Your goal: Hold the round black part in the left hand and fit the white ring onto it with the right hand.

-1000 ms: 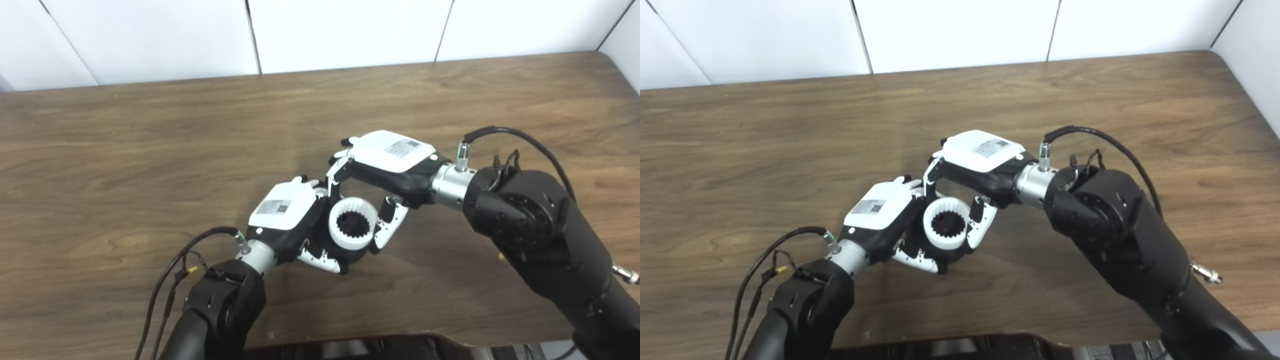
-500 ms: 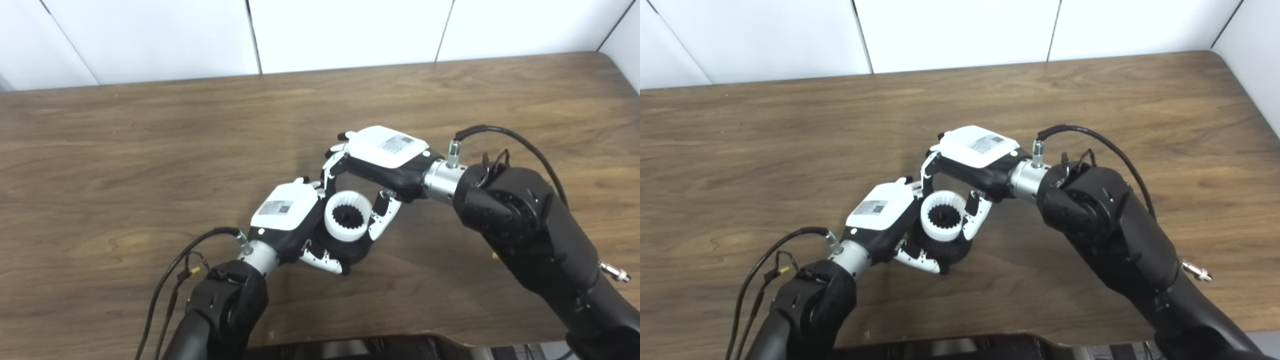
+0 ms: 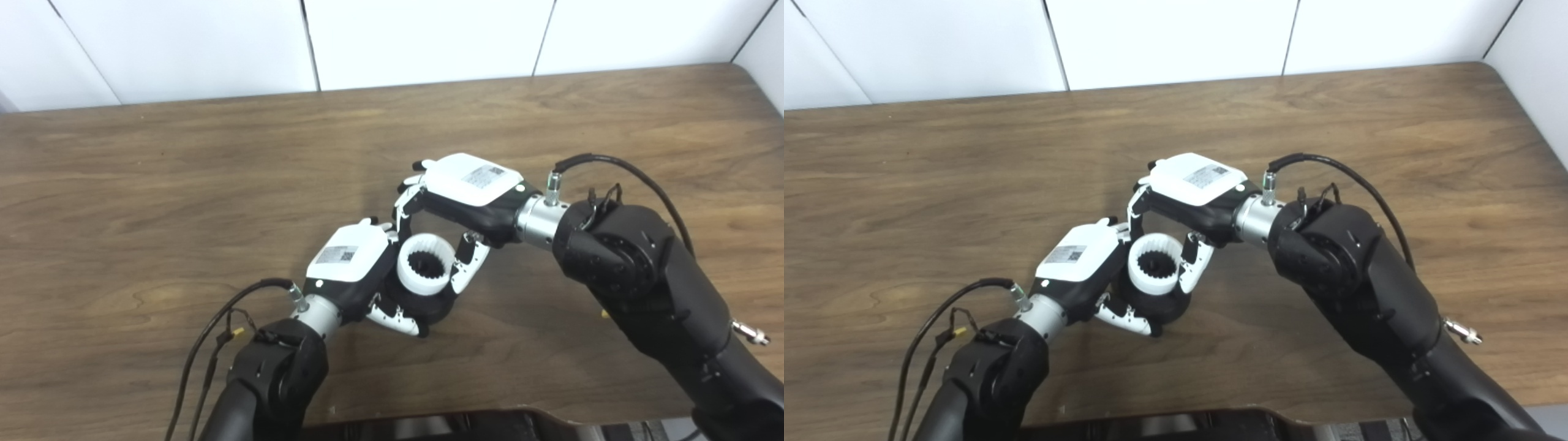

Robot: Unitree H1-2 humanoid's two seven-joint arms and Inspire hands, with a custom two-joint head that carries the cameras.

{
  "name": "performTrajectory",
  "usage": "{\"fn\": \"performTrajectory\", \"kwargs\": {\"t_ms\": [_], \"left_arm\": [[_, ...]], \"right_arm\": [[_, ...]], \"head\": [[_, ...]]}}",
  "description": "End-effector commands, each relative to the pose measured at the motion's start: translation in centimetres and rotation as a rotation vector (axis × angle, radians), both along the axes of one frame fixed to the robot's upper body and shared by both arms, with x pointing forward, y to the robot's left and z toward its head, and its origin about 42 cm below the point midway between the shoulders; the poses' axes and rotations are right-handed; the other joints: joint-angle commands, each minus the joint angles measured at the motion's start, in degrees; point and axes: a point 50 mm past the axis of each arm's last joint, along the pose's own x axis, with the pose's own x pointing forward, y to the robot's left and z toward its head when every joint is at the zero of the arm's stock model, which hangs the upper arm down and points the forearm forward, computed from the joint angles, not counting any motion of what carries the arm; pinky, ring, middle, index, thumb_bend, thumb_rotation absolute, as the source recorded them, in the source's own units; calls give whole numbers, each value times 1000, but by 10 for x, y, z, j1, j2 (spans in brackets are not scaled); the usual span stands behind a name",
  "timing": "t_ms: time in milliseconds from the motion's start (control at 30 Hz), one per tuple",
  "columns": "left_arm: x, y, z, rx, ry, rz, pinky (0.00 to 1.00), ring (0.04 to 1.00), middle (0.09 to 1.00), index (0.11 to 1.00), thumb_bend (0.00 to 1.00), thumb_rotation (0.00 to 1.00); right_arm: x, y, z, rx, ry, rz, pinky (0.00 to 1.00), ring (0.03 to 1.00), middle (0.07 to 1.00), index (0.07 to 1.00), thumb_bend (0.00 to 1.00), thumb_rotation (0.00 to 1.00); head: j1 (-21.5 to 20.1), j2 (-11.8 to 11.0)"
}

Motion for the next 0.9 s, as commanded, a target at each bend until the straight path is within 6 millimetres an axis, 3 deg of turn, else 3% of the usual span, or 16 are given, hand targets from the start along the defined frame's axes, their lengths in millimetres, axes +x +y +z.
{"fn": "performTrajectory", "kwargs": {"t_ms": [0, 867], "left_arm": [[-2, 2, -3, 32, 32, -5, 1000, 924, 807, 479, 525, 59], [6, 5, -7, -10, 61, 63, 1000, 915, 791, 479, 525, 58]], "right_arm": [[2, -1, 0, -22, -18, -4, 1000, 894, 773, 482, 525, 135], [-18, 8, 7, -23, -26, 51, 1000, 908, 777, 482, 525, 135]], "head": [[0, 4], [0, 14]]}}
